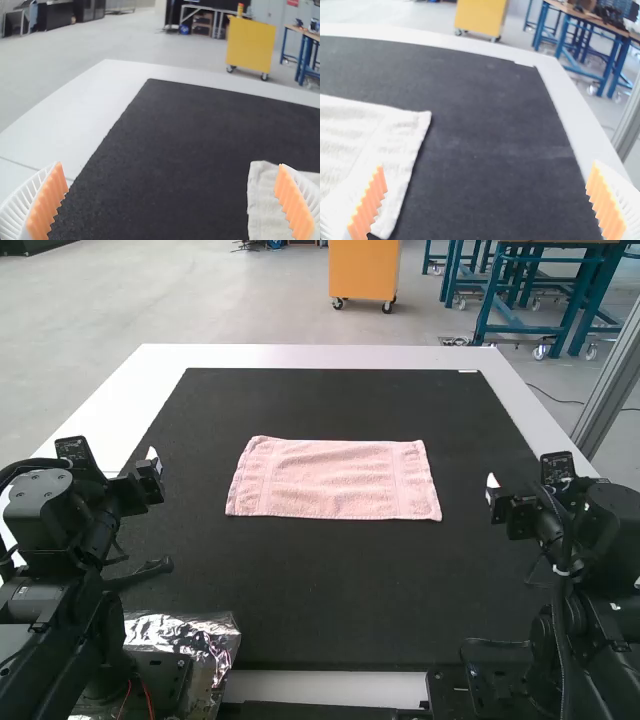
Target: Fold the towel.
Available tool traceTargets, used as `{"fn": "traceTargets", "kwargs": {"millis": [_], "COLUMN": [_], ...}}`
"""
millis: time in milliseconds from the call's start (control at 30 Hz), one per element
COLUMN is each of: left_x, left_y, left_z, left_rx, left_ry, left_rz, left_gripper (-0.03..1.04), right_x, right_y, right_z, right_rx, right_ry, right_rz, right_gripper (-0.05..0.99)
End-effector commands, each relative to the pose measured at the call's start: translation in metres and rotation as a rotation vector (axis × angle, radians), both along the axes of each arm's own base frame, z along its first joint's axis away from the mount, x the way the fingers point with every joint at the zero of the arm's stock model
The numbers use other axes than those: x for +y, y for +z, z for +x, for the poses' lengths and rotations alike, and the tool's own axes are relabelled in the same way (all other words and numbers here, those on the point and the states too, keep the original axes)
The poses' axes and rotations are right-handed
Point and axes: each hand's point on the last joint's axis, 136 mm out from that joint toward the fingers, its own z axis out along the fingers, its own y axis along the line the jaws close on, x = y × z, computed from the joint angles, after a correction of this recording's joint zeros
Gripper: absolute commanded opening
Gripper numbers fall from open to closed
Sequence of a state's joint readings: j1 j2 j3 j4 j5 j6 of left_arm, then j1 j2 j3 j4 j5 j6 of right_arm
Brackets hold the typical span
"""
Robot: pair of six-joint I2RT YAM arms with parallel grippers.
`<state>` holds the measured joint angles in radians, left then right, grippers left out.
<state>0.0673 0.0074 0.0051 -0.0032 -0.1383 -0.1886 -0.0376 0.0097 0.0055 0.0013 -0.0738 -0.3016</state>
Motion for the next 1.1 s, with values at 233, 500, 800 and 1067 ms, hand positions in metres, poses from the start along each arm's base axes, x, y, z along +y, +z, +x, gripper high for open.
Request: {"fn": "traceTargets", "kwargs": {"millis": [233, 500, 800, 1067], "left_x": [0.002, 0.002, 0.001, 0.000], "left_y": [0.001, 0.001, 0.000, 0.010], "left_z": [0.000, -0.001, 0.000, 0.000], "left_rx": [-0.010, -0.010, -0.008, -0.077], "left_ry": [0.008, 0.009, 0.005, 0.000], "left_rz": [-0.005, -0.004, -0.006, -0.150], "left_gripper": [0.97, 0.97, 0.97, 0.97], "right_x": [0.001, 0.001, 0.001, 0.004], "right_y": [-0.005, -0.005, -0.005, -0.003], "right_z": [0.000, 0.000, 0.000, -0.001], "right_rx": [0.012, 0.012, 0.012, 0.005], "right_ry": [0.010, 0.010, 0.010, 0.026], "right_rz": [-0.006, -0.006, -0.006, -0.019], "right_gripper": [0.92, 0.92, 0.92, 0.92]}}
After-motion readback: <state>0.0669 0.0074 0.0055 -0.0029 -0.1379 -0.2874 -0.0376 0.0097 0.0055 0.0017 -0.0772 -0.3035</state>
